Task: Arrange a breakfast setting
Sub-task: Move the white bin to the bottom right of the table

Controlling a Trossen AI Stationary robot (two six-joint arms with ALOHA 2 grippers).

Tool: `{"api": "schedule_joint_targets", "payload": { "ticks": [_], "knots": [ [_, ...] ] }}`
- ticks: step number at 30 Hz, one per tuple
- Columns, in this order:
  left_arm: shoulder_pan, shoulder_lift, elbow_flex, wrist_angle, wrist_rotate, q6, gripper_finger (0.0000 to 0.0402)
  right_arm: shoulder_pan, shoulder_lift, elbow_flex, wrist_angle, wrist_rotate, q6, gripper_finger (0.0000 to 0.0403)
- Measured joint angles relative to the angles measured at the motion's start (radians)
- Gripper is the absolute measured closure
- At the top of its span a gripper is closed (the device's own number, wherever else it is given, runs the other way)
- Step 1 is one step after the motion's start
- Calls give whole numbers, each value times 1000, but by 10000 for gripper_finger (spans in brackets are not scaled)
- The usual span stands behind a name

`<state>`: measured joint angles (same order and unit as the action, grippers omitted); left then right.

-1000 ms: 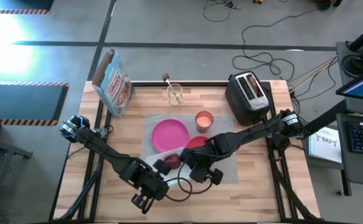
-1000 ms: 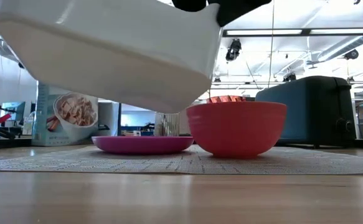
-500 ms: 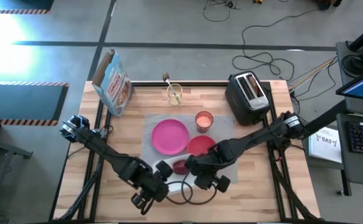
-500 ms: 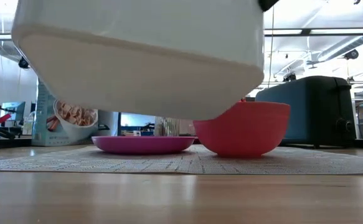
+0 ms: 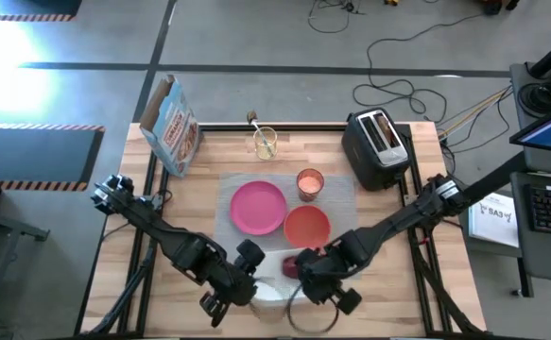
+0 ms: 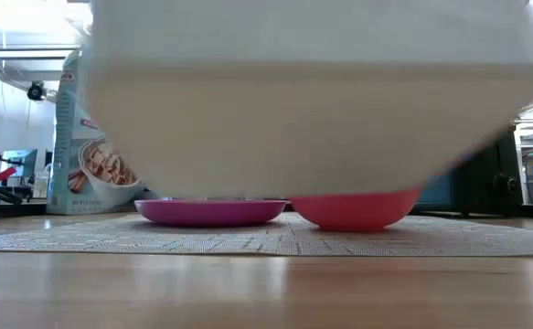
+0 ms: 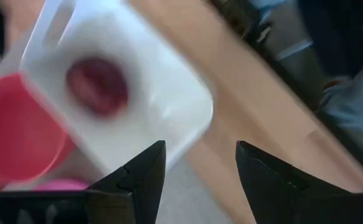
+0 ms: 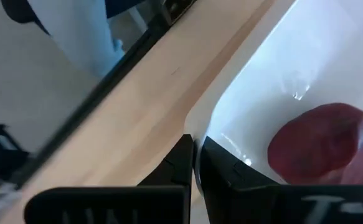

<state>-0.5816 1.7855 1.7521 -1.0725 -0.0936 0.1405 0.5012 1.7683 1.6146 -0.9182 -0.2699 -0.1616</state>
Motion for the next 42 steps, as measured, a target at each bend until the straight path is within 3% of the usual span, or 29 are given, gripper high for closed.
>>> {"api": "schedule_joint_targets", "payload": {
  "ticks": [3, 11, 18, 24, 28, 35, 42],
  "knots": [
    [1, 0, 1, -40, -43, -5, 223, 35, 0, 0, -44, 0, 176, 395],
    [0, 0, 1, -39, -36, -105, 223, 146, 0, 0, -78, 4, 678, 395],
    [0, 0, 0, -86, -11, -72, 223, 243, 0, 0, -79, 12, 1112, 395],
    [4, 0, 0, -113, -9, -10, 223, 335, 0, 0, -78, 83, 1462, 395],
    [7, -1, 0, -113, -9, 35, 223, 404, 0, 0, -79, 135, 1638, 394],
    [8, -1, -1, -110, -10, 66, 223, 497, 1, -1, -155, 322, 1879, 394],
    [23, -1, -1, -111, -12, 120, 223, 552, 1, -23, -219, 314, 2029, 394]
  ]
}}
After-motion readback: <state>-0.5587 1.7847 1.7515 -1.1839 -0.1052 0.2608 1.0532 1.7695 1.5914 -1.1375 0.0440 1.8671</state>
